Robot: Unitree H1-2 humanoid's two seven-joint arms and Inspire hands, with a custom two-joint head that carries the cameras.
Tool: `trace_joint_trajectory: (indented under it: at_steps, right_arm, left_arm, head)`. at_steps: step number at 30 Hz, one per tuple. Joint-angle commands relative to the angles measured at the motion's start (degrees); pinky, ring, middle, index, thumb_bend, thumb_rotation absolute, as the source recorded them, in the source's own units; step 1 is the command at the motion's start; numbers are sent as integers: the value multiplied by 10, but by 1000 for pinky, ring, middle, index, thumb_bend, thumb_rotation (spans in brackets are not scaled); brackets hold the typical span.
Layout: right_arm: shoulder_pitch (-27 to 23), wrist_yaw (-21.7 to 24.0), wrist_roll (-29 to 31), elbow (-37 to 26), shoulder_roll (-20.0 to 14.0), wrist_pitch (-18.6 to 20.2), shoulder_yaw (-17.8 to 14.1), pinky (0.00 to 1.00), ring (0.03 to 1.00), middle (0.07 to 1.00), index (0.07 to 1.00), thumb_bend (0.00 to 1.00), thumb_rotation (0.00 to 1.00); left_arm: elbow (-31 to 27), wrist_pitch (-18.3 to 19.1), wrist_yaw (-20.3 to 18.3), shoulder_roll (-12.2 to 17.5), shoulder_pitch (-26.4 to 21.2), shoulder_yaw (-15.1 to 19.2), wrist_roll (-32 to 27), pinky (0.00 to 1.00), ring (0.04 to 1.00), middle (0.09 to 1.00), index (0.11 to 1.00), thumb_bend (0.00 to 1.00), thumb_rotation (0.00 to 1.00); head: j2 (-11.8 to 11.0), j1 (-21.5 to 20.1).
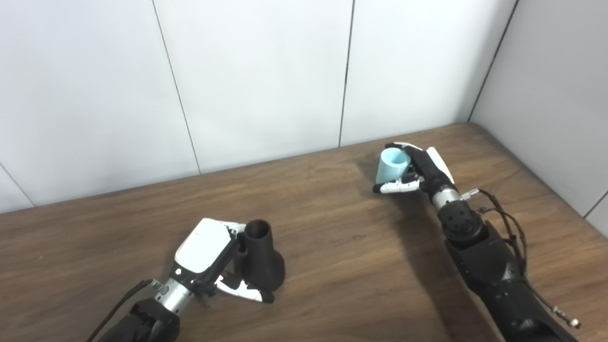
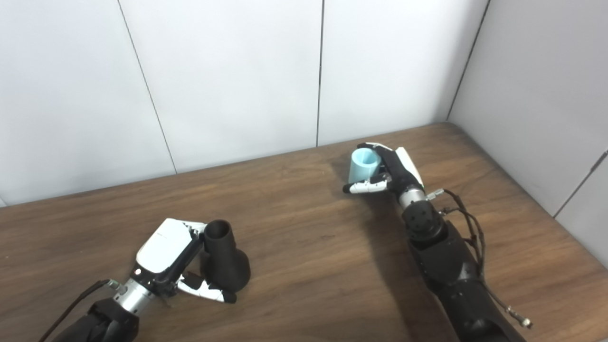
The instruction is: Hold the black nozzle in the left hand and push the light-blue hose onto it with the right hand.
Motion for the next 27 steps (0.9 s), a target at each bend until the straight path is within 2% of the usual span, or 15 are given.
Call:
trace_joint_trajectory:
  at_steps: [1, 3, 4, 6, 9, 12, 15, 21, 24, 27]
  right_arm:
    - [-26, -17, -15, 4, -10, -26, 2, 568, 594, 574, 677, 654, 0]
    - [-30, -29, -25, 16, -9, -40, 5, 482, 525, 487, 571, 558, 0]
    - [-31, -33, -29, 20, -9, -44, 7, 434, 464, 493, 549, 537, 0]
    - [-31, -38, -32, 24, -8, -50, 7, 378, 408, 500, 532, 519, 0]
    - [-31, -46, -36, 28, -7, -55, 6, 334, 380, 491, 539, 512, 0]
    - [-29, -56, -42, 26, -7, -54, 5, 320, 373, 478, 547, 511, 0]
    - [-31, -64, -48, 36, -11, -69, 7, 313, 370, 471, 551, 510, 0]
    - [-25, -75, -43, 26, -7, -86, 1, 397, 419, 482, 513, 518, 0]
    - [-17, -71, -30, -3, -1, -84, -6, 401, 417, 480, 515, 518, 0]
    - [-8, -57, -15, -70, 12, -64, -15, 367, 395, 477, 536, 514, 0]
  left_arm:
    - [59, 4, -9, 24, 76, -16, 3, 320, 395, 446, 522, 502, 0]
    - [58, 4, -9, 26, 75, -18, 2, 317, 396, 447, 523, 502, 0]
    - [57, 4, -9, 27, 75, -18, 1, 312, 394, 446, 523, 502, 0]
    - [57, 4, -10, 27, 75, -17, 1, 308, 390, 446, 523, 502, 0]
    - [55, 4, -18, 27, 75, -12, 3, 320, 396, 450, 523, 502, 0]
    - [55, 4, -20, 28, 75, -12, 6, 320, 393, 450, 523, 502, 0]
    - [53, 4, -26, 28, 75, -9, 3, 328, 395, 452, 523, 502, 0]
    - [50, 4, -25, 28, 77, -9, 3, 326, 393, 452, 523, 502, 0]
    - [47, 4, -29, 27, 79, -5, 7, 327, 396, 451, 523, 502, 0]
    - [46, 5, -32, 26, 82, -1, 9, 344, 406, 456, 521, 503, 0]
  head:
    - [1, 0]
    - [2, 0]
    - [2, 1]
    - [3, 1]
    - [4, 2]
    - [5, 2]
    - [6, 2]
    - [8, 4]
    - [10, 10]
    - [13, 17]
